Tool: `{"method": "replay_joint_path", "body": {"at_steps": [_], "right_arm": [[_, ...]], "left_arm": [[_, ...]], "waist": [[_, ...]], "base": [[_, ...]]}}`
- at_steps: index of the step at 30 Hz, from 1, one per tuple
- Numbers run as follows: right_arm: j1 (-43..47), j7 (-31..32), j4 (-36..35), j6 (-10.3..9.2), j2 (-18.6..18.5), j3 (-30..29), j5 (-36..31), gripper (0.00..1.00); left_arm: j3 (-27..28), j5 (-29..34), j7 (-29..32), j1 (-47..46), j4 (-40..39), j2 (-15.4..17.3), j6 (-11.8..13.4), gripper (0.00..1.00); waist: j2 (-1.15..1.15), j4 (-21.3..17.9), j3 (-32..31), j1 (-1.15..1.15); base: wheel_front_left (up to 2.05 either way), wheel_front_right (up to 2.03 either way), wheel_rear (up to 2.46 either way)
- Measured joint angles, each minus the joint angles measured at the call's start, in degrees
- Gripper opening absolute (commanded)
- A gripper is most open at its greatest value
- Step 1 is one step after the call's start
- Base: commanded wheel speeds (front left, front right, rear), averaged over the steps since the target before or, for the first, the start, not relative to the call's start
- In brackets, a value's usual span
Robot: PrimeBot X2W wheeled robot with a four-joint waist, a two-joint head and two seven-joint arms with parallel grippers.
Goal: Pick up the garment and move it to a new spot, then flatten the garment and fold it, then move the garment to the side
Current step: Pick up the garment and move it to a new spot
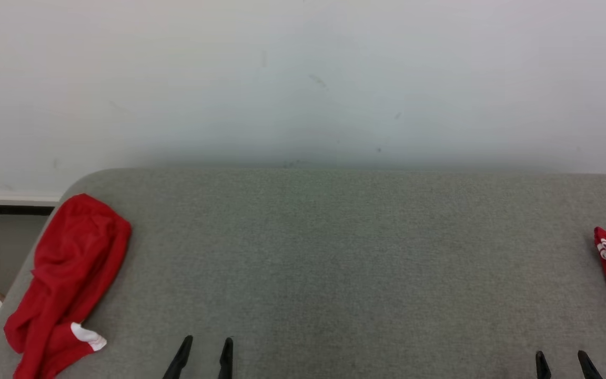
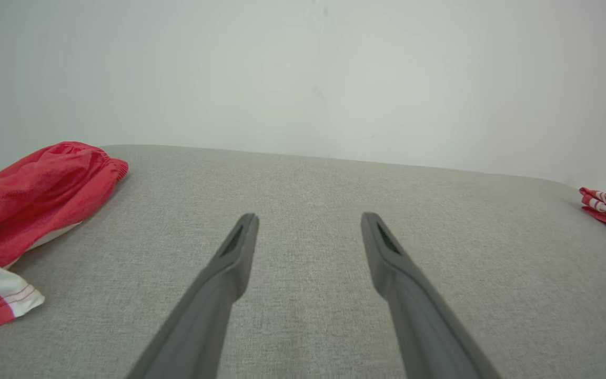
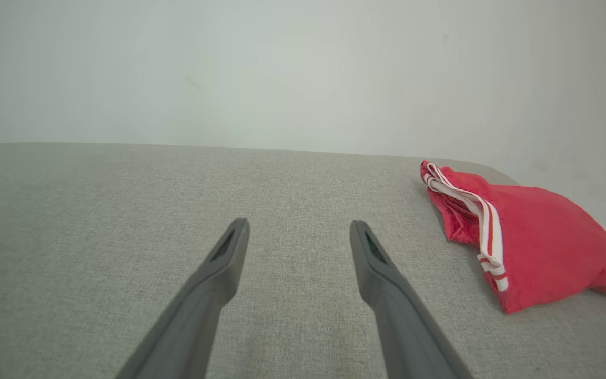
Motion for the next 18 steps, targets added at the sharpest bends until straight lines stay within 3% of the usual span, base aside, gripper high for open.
{"method": "replay_joint_path", "body": {"at_steps": [7,18], "right_arm": [[0.83,0.0,0.09,0.0,0.13,0.99,0.48,1.0],[1.35,0.0,1.23,0.0,0.23,4.69,1.83,1.0]], "left_arm": [[-0.05,0.08,0.0,0.34,0.21,-0.01,0.01,1.0],[1.81,0.68,0.0,3.12,0.24,-0.01,-0.35,1.0]], "waist": [[0.0,5.25,-0.43,0.0],[0.0,17.07,-1.7,0.0]], "base": [[0.0,0.0,0.0],[0.0,0.0,0.0]]}}
